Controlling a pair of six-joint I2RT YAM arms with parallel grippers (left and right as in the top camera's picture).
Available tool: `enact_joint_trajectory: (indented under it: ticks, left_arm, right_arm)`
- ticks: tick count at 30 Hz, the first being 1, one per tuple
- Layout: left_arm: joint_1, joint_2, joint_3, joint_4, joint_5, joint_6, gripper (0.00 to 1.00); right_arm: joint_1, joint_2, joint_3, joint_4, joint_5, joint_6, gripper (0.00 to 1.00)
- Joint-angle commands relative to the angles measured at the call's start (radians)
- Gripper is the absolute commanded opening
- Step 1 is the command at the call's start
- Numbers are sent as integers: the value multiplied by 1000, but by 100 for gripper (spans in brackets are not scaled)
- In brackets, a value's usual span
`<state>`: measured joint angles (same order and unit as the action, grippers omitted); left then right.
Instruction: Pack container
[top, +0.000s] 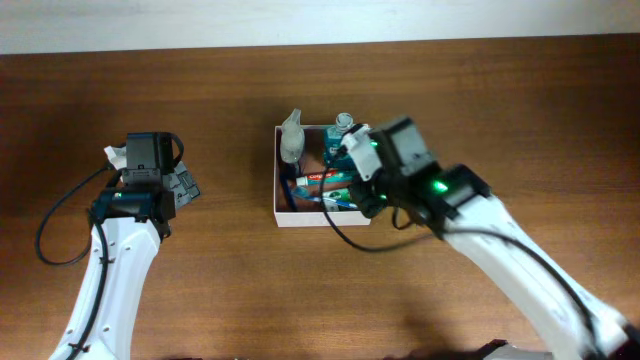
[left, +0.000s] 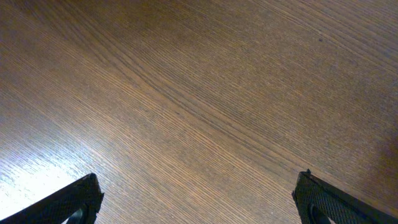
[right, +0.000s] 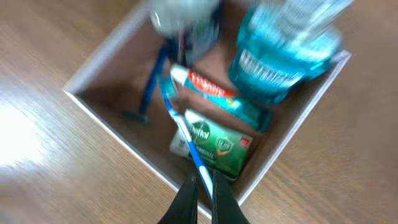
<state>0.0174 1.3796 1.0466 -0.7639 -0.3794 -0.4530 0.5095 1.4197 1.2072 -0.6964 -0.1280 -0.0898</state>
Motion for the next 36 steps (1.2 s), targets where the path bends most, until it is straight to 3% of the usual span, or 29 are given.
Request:
enact_joint_trajectory:
  ticks: [1, 3, 4, 5, 6, 16, 30, 36]
  left_arm:
    - [3, -17, 21, -1, -18, 6, 99]
    - [3, -16, 21, -1, -18, 6, 99]
    - [3, -16, 21, -1, -18, 6, 99]
    - [3, -16, 21, -1, -18, 6, 99]
    - [3, -16, 21, -1, -18, 6, 99]
    - [3, -17, 21, -1, -18, 6, 99]
    - [3, -16, 21, -1, -18, 6, 99]
    - [3, -16, 21, -1, -18, 6, 99]
  right_arm:
    - [7, -229, 10, -9, 9, 28, 4]
    - [7, -337, 10, -31, 10, 27, 5]
    - [7, -382, 10, -44, 10, 27, 10]
    - [7, -428, 10, -60, 10, 27, 29]
    - [7, -479, 10, -79, 10, 27, 98]
    - [7, -720, 10, -203, 9, 27, 98]
    - [7, -728, 10, -246, 3, -67, 98]
    - [-18, -760, -38, -139, -27, -67, 98]
